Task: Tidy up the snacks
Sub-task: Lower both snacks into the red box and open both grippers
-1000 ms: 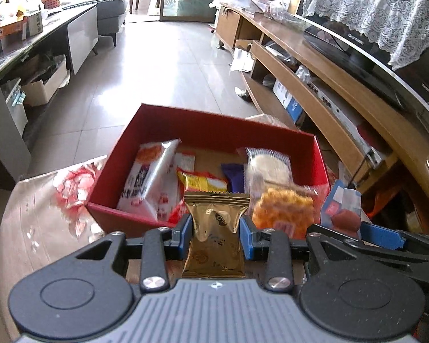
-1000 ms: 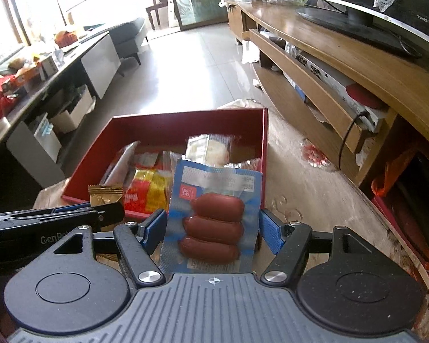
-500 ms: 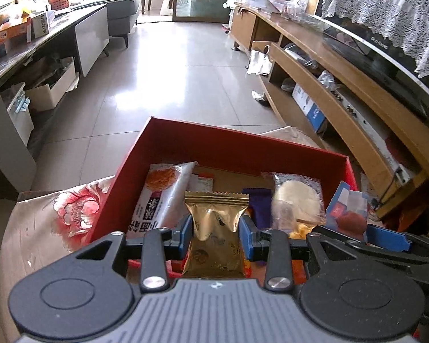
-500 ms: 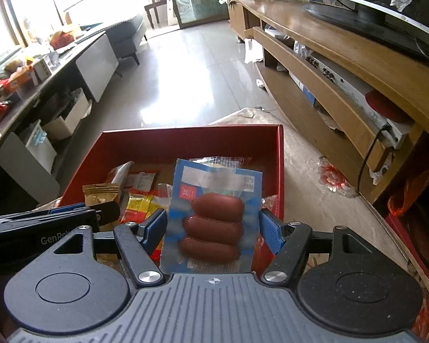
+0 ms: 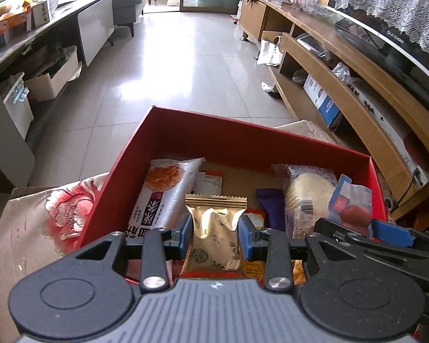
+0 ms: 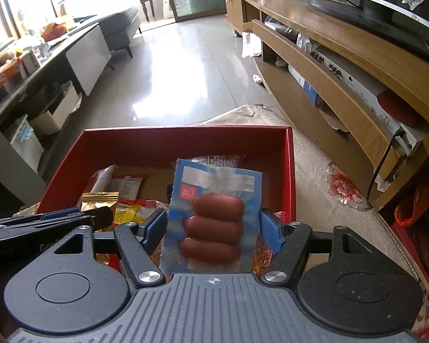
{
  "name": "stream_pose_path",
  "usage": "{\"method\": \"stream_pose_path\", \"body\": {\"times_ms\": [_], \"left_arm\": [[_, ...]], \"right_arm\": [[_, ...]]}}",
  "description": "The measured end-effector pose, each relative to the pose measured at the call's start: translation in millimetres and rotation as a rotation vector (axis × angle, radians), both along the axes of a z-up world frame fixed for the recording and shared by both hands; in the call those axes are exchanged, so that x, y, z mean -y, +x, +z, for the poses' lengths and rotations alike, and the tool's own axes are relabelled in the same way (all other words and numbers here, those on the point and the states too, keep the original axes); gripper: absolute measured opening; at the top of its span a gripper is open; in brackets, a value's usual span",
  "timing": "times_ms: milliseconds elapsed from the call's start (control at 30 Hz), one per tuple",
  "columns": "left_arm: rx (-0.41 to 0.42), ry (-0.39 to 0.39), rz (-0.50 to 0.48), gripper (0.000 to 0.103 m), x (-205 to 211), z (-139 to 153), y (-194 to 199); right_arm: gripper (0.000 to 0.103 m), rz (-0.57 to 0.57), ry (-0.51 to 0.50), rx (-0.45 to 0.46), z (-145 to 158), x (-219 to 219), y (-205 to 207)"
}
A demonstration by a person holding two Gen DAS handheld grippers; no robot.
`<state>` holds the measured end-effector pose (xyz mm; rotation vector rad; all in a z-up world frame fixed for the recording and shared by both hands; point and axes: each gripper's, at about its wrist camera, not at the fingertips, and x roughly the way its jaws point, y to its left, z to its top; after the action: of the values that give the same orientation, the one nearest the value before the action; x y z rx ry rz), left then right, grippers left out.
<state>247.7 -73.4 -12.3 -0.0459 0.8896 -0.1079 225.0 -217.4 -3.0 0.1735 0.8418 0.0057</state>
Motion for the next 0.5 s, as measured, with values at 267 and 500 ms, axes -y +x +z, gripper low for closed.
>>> {"method": "stream_pose_path", "body": {"times_ms": [267, 500], "left_arm": [[0.016, 0.014, -0.001, 0.037, 1.4, 3.5, -2.4], [0.028, 0.018, 0.005, 0.042, 0.7, 7.4, -6.3]], "right_arm": [[0.077, -0.006, -0.007, 0.007, 1.1, 0.1, -0.6], [0.082, -0.017, -0.017, 0.027, 4.1, 2.0, -1.1]]}}
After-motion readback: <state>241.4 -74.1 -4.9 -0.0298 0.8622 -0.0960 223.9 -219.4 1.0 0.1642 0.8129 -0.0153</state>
